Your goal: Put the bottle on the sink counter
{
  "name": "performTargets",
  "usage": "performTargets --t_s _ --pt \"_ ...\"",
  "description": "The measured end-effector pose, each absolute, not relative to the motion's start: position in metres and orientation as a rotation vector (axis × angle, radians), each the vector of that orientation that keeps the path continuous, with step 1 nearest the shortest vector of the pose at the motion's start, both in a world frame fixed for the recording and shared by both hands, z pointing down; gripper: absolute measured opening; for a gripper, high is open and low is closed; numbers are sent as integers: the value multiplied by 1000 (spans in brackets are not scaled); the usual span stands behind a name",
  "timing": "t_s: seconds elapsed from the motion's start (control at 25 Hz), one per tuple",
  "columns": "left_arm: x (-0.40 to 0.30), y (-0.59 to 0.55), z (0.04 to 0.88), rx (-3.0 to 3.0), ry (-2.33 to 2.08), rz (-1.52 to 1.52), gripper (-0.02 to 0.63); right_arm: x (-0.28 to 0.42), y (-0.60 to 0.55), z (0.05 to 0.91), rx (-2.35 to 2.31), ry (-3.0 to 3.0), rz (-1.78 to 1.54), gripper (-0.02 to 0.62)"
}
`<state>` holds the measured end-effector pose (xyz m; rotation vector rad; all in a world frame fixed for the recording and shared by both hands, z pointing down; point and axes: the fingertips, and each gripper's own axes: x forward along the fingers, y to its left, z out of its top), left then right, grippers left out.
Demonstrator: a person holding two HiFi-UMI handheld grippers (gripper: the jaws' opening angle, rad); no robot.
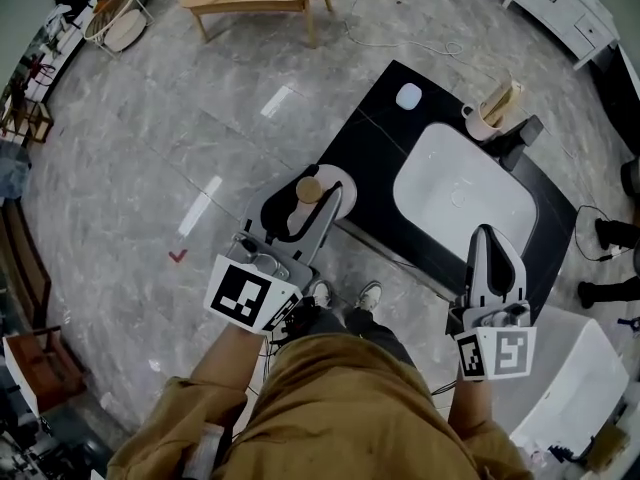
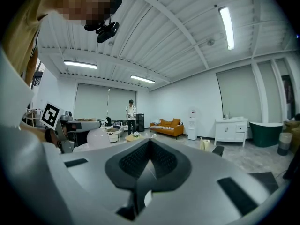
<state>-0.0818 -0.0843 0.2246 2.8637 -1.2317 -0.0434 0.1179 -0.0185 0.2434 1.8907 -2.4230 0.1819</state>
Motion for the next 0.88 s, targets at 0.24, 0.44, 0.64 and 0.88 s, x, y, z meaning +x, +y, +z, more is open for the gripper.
performTargets --t_s 0.24,0.44,0.64,0.88 --pt "-73 -95 245 2859 -1223 -21 132 118 -28 255 1879 -2423 209 3" --pt "-67 -104 263 2848 -1217 -7 132 117 -32 264 1866 -2418 225 3" --pt "-65 -111 277 2845 -1223 0 132 115 -35 273 1854 -2412 246 3" --pt "-63 -120 296 2834 -1229 14 132 117 -40 285 1842 -2402 267 3"
